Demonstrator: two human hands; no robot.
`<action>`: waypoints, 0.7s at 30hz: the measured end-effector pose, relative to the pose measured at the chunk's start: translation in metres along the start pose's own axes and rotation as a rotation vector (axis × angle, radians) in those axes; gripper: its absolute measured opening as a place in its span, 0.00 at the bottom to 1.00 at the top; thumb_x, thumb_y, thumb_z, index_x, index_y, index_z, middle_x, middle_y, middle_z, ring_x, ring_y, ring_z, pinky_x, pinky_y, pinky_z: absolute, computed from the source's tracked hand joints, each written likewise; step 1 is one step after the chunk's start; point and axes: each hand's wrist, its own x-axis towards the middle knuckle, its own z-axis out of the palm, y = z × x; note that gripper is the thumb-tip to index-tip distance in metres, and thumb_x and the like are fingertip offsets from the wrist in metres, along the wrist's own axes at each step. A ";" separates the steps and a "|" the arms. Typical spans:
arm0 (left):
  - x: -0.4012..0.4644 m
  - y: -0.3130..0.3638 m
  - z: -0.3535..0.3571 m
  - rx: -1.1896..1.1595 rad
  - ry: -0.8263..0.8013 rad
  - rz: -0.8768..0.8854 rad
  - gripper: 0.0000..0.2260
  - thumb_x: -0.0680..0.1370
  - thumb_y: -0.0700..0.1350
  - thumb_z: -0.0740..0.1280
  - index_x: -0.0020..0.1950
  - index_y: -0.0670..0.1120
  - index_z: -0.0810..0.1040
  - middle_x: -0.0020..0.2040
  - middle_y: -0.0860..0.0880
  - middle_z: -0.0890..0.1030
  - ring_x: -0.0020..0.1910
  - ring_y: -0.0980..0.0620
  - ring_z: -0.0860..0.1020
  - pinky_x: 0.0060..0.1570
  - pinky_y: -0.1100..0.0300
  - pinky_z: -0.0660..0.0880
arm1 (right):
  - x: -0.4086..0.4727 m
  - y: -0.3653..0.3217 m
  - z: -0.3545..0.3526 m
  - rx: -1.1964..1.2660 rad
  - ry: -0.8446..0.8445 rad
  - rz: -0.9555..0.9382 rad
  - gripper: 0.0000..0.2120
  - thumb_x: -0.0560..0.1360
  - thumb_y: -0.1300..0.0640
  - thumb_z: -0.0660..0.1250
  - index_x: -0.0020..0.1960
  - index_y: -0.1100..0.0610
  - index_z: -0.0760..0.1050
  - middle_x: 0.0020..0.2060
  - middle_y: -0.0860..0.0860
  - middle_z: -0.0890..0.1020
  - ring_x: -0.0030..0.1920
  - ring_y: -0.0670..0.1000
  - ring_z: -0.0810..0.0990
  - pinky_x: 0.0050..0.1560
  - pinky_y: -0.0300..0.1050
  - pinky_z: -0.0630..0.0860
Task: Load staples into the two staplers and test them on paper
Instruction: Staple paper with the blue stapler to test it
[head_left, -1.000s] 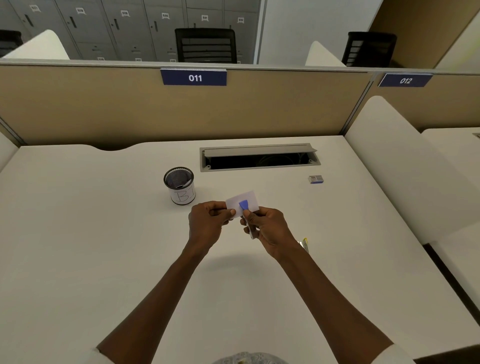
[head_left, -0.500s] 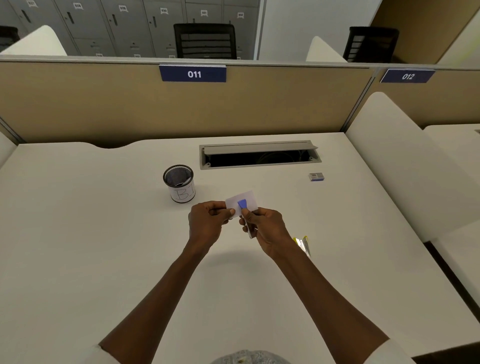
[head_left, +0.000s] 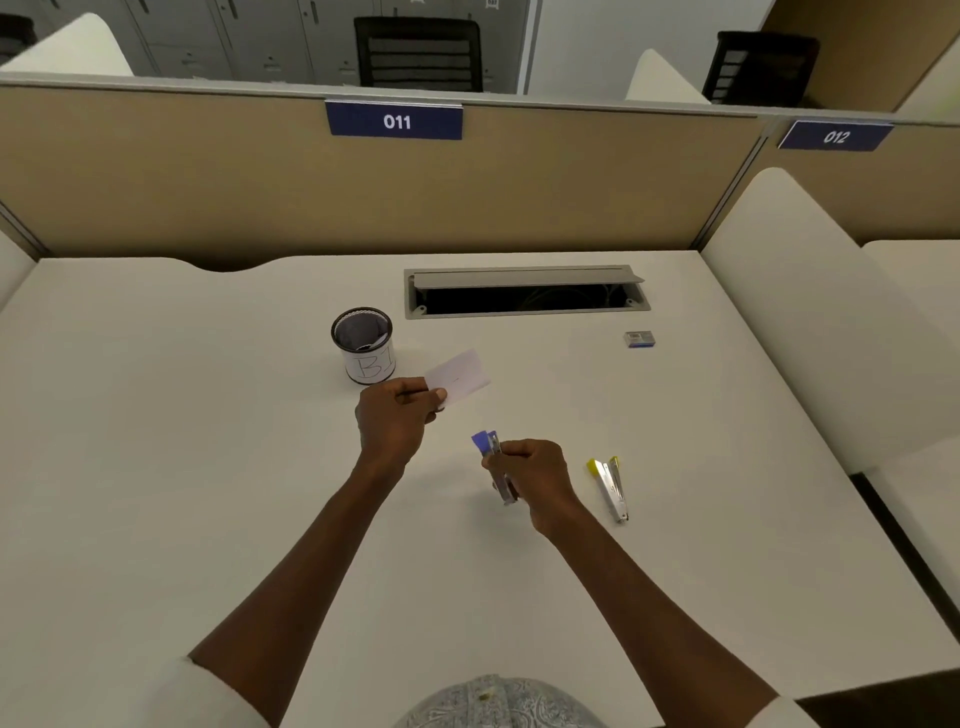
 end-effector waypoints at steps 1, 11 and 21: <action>0.000 -0.001 -0.001 -0.005 0.000 -0.001 0.08 0.70 0.39 0.76 0.49 0.43 0.84 0.42 0.46 0.85 0.38 0.48 0.85 0.43 0.56 0.82 | 0.000 0.006 0.003 -0.092 0.065 0.000 0.03 0.64 0.60 0.77 0.34 0.56 0.83 0.32 0.54 0.82 0.33 0.51 0.79 0.37 0.45 0.76; -0.009 -0.013 -0.007 -0.010 -0.024 -0.044 0.08 0.70 0.39 0.77 0.48 0.43 0.84 0.40 0.46 0.86 0.37 0.49 0.85 0.42 0.58 0.82 | 0.004 0.043 0.040 -0.562 0.223 -0.167 0.16 0.66 0.57 0.73 0.51 0.61 0.75 0.45 0.55 0.82 0.46 0.58 0.80 0.42 0.43 0.71; -0.014 -0.016 -0.018 0.028 -0.033 -0.045 0.06 0.70 0.40 0.77 0.45 0.47 0.84 0.39 0.46 0.86 0.37 0.48 0.85 0.42 0.57 0.82 | 0.012 0.057 0.067 -0.817 0.161 -0.232 0.16 0.72 0.55 0.70 0.54 0.61 0.71 0.52 0.57 0.78 0.54 0.59 0.77 0.53 0.48 0.71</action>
